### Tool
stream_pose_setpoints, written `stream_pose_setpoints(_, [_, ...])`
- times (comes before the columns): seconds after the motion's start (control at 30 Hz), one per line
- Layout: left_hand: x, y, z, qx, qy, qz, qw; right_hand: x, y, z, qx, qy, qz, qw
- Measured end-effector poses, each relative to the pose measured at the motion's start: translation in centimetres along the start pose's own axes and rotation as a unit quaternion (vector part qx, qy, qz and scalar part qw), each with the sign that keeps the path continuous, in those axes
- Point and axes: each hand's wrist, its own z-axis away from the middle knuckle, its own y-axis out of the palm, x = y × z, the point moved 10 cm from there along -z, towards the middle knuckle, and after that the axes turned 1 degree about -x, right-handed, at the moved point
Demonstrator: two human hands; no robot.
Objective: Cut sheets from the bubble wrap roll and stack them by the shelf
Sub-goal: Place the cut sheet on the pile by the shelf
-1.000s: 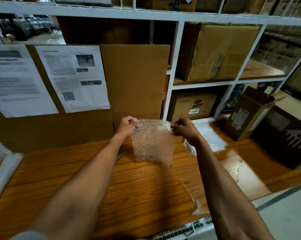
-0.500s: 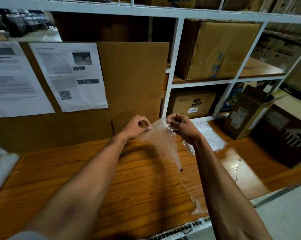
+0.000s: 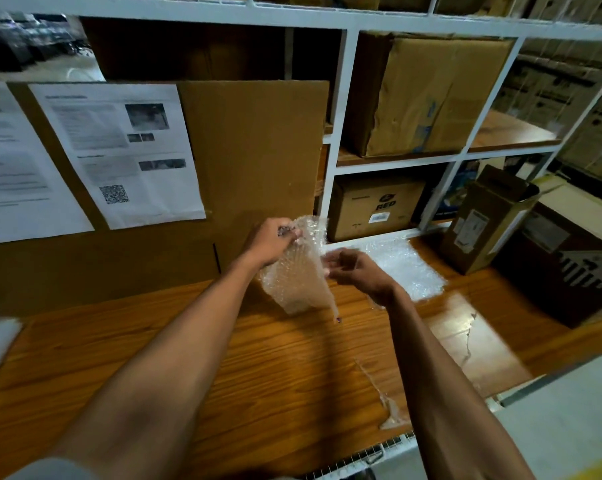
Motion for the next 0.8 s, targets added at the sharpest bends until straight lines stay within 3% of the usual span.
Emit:
stream_pose_setpoints(0.2, [2.3,-2.1,-1.4,-0.062,-0.053,0.034,0.996,-6.5,0.8,0.1,0.019,0.070,0.223,0.972])
stream_pose_setpoints(0.27, [2.3,-2.1,-1.3,-0.066,-0.057,0.046,0.995,-7.2,1.6,0.4,0.021,0.099,0.187,0.977])
stream_pose_setpoints(0.37, [2.6,-2.2,-1.4,-0.074,-0.061,0.062,0.993,-7.3,3.4,0.9,0.030,0.128,0.040,0.990])
stream_pose_setpoints(0.57, [2.3,-2.3,-1.4,-0.089,-0.059,0.071,0.992,-6.4,4.3,-0.7,-0.069,0.041,0.201,0.976])
stream_pose_setpoints(0.8, [3.9,-5.1,-1.4,-0.143,-0.079,0.024,0.986,-6.8,2.3,-0.1,-0.139,0.045,0.189,0.971])
